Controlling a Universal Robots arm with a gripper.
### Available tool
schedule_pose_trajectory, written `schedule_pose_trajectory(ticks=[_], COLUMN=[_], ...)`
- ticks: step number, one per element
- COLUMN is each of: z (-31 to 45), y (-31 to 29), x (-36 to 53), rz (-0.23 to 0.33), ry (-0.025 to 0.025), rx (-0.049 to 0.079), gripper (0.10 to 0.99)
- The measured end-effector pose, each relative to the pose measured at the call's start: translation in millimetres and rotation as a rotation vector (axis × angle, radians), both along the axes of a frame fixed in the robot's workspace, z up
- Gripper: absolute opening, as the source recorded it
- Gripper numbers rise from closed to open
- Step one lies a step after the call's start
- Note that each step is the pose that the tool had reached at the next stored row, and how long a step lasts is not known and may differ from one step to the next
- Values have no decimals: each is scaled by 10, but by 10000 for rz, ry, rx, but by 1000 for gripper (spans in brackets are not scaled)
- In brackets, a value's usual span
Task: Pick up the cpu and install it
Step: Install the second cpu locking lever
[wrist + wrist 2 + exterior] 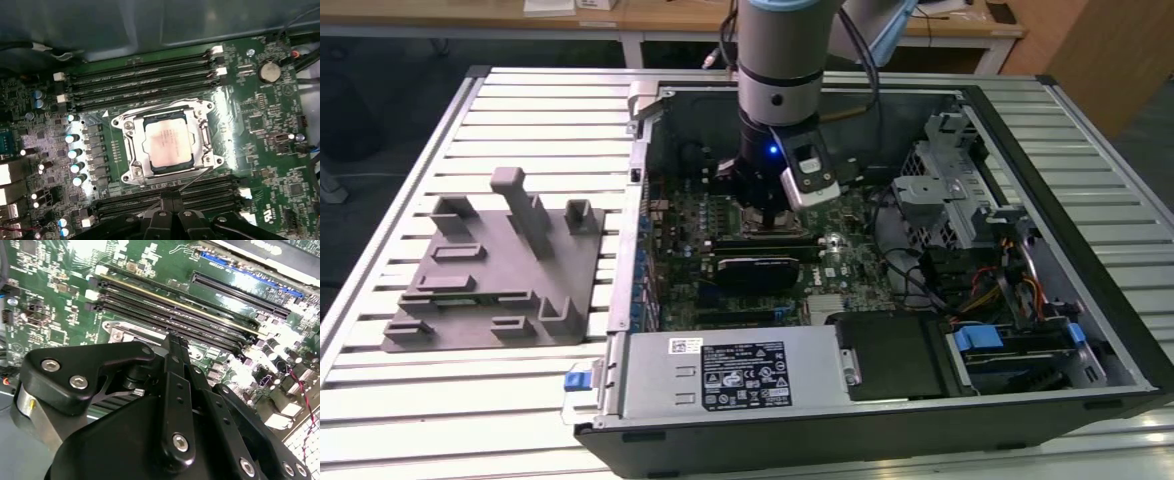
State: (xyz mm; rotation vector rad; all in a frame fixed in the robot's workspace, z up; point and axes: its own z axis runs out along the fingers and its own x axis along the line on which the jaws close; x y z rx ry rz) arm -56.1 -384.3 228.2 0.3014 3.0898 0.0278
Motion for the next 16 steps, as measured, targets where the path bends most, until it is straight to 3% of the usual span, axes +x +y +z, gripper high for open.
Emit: schedule_pose_trajectory(ticks=[10,16], z=[-75,-105], y=[-15,-74], x=[-94,-124], rz=[44,57], ry=[3,1], rx=[24,212], gripper=[106,106])
